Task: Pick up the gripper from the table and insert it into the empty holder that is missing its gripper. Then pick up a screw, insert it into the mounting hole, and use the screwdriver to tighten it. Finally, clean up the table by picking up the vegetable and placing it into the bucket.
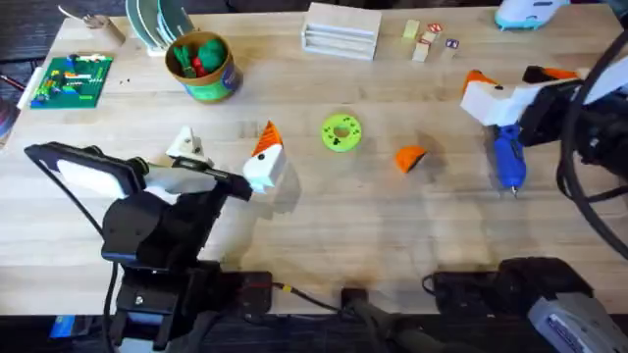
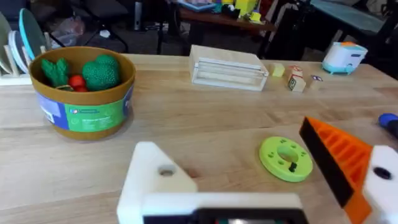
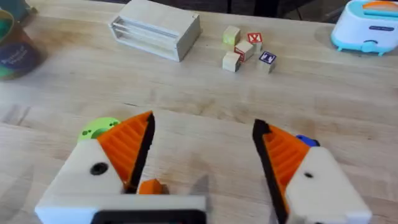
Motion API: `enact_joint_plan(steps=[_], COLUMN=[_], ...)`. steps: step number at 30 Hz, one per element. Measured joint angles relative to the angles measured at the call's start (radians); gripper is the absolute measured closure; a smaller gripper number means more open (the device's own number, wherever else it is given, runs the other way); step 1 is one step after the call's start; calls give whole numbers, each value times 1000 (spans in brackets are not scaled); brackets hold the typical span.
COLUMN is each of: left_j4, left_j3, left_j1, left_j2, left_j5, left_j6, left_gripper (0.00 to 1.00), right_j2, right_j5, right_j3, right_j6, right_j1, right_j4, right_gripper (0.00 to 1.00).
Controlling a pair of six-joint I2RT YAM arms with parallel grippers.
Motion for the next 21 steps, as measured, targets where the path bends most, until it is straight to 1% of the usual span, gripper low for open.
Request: enact_joint_plan(steps=[18, 21], left_j4=[0, 0], left_j3=[0, 0], left_j1=[0, 0], left_j2=[0, 0], left_j5=[0, 17], left_j6=[0, 0], left_gripper=[7, 7], right_j2=[0, 0], right_j5=[0, 0], right_j3=[0, 0], right_j6=[0, 0], right_j1=[0, 0], right_j4=[-1, -1], right_gripper=[10, 10])
